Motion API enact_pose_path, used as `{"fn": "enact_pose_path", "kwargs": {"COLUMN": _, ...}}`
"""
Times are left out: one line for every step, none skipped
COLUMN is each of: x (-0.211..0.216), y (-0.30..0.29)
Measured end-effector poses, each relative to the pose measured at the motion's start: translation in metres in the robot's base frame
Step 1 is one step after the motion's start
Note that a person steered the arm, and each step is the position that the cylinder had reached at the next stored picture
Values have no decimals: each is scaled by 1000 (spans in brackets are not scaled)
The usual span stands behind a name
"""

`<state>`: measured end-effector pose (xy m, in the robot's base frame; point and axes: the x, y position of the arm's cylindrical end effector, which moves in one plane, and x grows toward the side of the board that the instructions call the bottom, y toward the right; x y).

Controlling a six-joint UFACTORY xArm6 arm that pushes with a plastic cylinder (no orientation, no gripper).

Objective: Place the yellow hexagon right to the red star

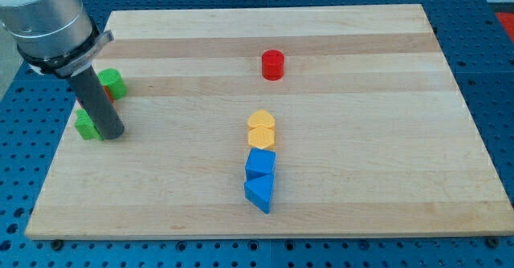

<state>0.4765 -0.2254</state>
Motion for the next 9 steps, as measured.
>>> {"fn": "enact_pose_path", "kwargs": {"x": 0, "y": 12}}
{"fn": "enact_pose_path", "kwargs": {"x": -5, "y": 81}}
{"fn": "enact_pose_path", "kwargs": {"x": -34, "y": 166}}
{"fn": "enact_pose_path", "kwargs": {"x": -64, "y": 209}}
{"fn": "enact_pose_path", "kwargs": {"x": -13, "y": 275}}
{"fn": "enact_pose_path", "kwargs": {"x": 38, "y": 284}}
{"fn": "enact_pose_path", "kwargs": {"x": 39, "y": 233}}
{"fn": "enact_pose_path", "kwargs": {"x": 24, "y": 193}}
{"fn": "enact_pose_path", "kwargs": {"x": 9, "y": 148}}
